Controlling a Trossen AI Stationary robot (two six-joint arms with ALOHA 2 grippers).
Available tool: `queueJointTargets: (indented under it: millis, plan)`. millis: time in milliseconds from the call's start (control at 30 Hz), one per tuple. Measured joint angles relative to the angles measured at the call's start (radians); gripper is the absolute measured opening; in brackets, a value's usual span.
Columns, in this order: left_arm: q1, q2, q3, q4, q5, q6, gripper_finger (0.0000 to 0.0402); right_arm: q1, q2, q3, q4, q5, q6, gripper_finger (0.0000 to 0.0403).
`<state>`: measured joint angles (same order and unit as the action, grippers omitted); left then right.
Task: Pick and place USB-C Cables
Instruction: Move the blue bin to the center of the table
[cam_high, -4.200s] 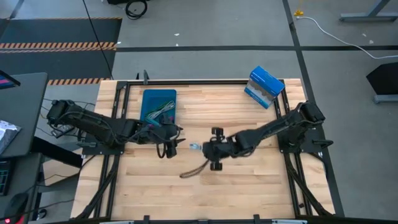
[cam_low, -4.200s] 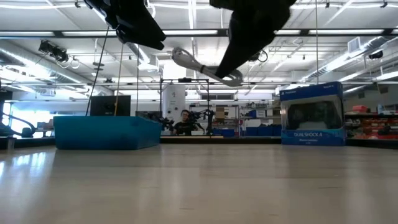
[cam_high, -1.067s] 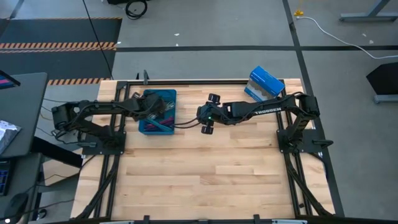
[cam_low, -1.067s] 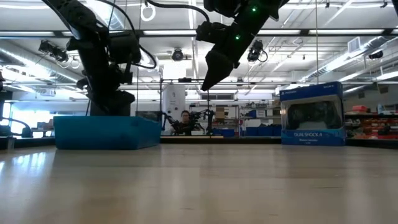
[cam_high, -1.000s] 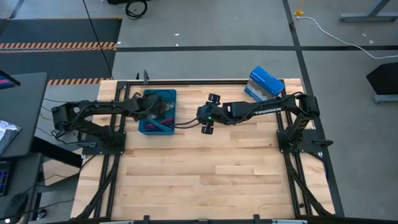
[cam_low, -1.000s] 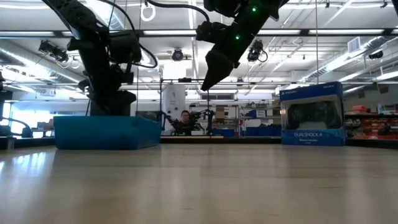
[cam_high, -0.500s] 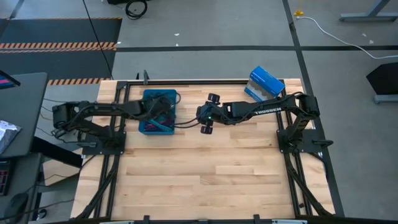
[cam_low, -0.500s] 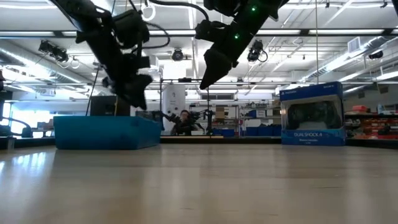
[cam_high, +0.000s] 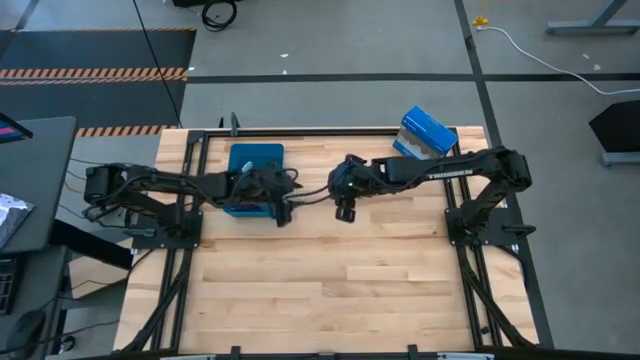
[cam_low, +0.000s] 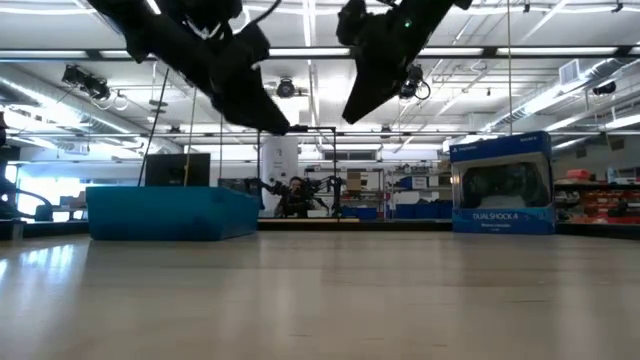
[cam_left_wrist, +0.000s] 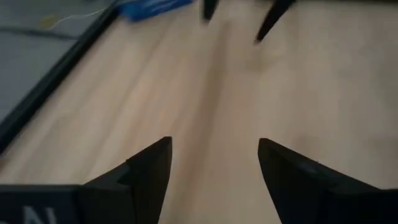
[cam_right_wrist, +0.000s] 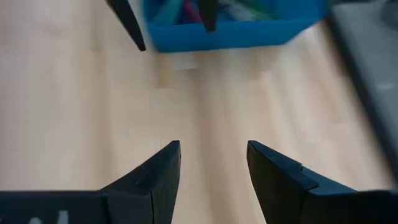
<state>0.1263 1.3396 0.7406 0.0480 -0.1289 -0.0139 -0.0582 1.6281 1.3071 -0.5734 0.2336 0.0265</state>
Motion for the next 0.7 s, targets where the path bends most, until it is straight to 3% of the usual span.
queueJointTargets:
  millis: [133, 300, 700]
  plan:
    - [-0.020, 0.000, 0.000, 0.092, 0.147, -0.001, 0.0247, 0.003, -0.023, -0.003, -0.037, -0.126, 0.057, 0.0191]
    - [-0.036, 0.000, 0.000, 0.188, 0.299, -0.002, 0.0247, 0.013, -0.029, -0.036, -0.041, -0.145, 0.051, 0.0191]
    - [-0.039, 0.000, -0.008, 0.330, 0.359, 0.007, 0.0219, 0.012, -0.052, -0.043, 0.044, -0.195, 0.020, 0.0191]
